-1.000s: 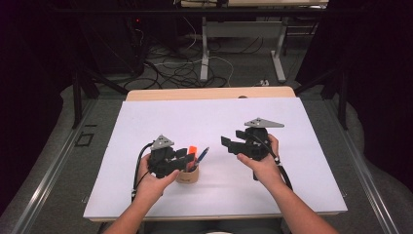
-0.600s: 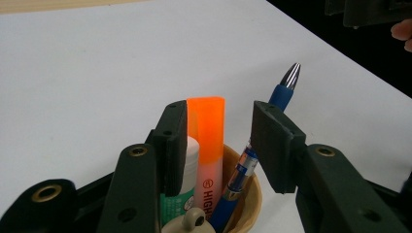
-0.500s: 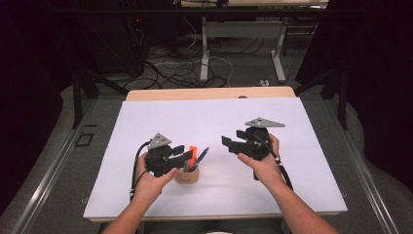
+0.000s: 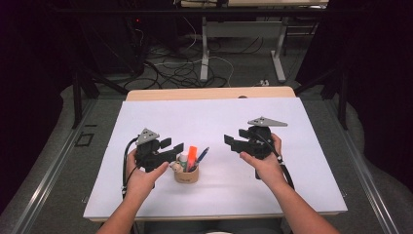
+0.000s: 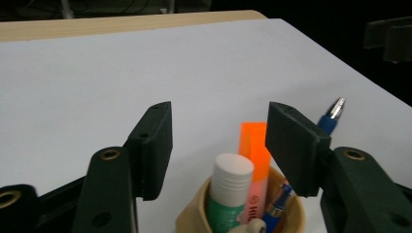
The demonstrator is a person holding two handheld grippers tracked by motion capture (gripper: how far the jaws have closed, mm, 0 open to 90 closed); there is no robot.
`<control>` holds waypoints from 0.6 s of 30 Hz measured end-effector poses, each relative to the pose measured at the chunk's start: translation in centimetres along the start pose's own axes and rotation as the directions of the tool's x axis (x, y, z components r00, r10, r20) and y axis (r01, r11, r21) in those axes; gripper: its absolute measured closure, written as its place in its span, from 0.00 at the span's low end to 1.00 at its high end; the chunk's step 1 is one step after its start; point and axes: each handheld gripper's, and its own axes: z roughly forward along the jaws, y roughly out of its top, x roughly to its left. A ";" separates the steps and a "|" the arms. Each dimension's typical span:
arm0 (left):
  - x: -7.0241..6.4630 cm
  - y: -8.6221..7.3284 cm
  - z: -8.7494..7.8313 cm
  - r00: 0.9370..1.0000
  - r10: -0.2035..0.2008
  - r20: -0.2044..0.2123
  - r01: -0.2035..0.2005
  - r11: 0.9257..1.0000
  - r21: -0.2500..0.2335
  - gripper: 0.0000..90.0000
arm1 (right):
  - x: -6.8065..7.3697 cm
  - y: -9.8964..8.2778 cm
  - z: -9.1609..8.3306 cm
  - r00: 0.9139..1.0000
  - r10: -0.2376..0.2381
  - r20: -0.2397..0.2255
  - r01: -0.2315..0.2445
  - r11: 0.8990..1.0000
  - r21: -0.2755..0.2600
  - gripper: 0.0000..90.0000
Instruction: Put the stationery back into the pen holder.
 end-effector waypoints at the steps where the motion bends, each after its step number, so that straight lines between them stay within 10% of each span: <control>1: 0.3 0.0 -0.1 1.000 0.002 -0.012 -0.002 1.000 0.000 0.46 | 0.0 0.0 0.0 1.000 0.002 0.001 -0.002 1.000 0.004 0.40; 18: 3.6 0.0 -0.9 0.994 -0.050 -0.094 0.047 0.998 -0.033 0.38 | -1.4 -0.3 0.4 0.999 0.021 0.040 -0.022 1.000 0.019 0.39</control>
